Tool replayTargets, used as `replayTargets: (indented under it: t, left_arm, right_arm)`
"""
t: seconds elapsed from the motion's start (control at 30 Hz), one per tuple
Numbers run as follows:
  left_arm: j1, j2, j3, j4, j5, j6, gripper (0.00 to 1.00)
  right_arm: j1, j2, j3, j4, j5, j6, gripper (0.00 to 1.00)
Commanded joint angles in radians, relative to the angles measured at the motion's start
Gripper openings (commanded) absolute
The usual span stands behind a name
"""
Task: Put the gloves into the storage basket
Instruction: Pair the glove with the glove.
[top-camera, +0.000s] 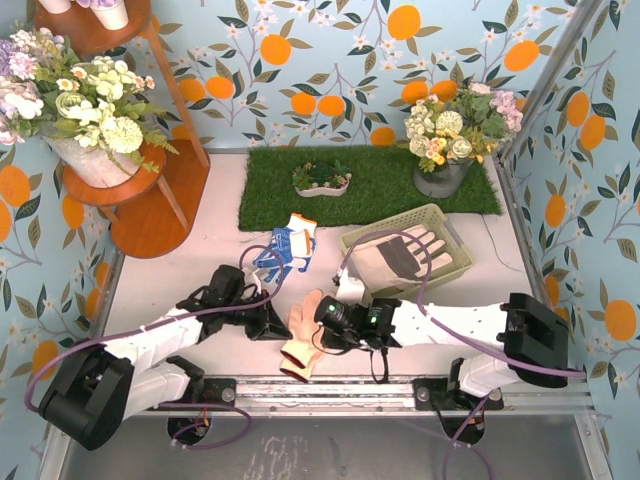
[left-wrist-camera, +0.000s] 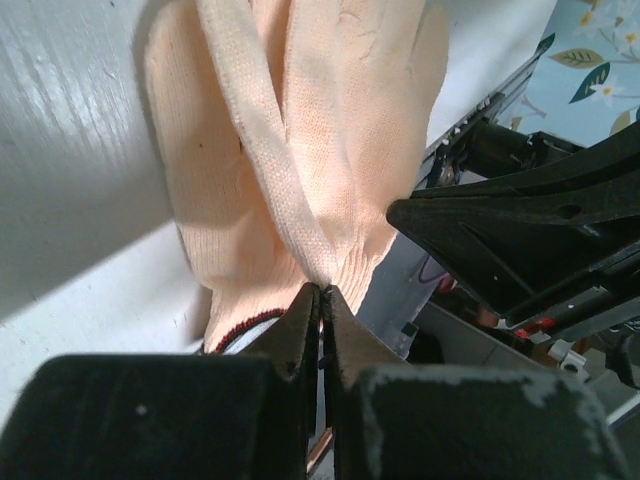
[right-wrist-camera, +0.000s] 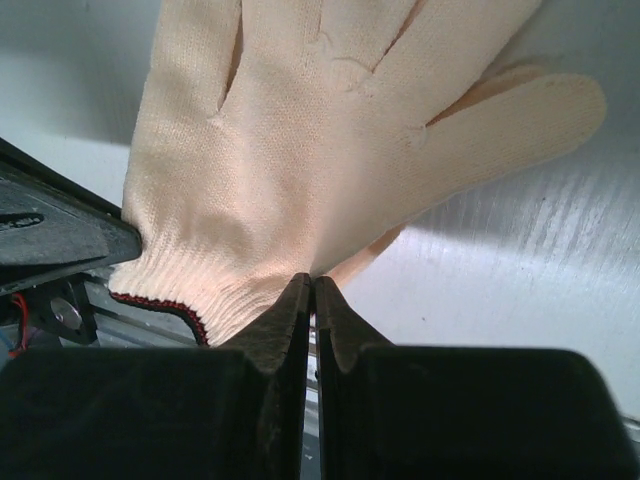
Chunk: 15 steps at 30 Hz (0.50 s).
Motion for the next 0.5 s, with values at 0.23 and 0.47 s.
replayTargets:
  t: [0.23,0.47]
  left_arm:
    - [-0.046,0.036,0.060,-0.071,0.041,0.022,0.00]
    - [-0.051,0.071,0.073,-0.112,-0.052,0.037,0.00]
  right_arm:
    - [0.027,-0.017,-0.018,-0.010,0.021,0.037,0.00]
    - [0.031,0.035,-0.030,0.035,-0.001,0.036,0.00]
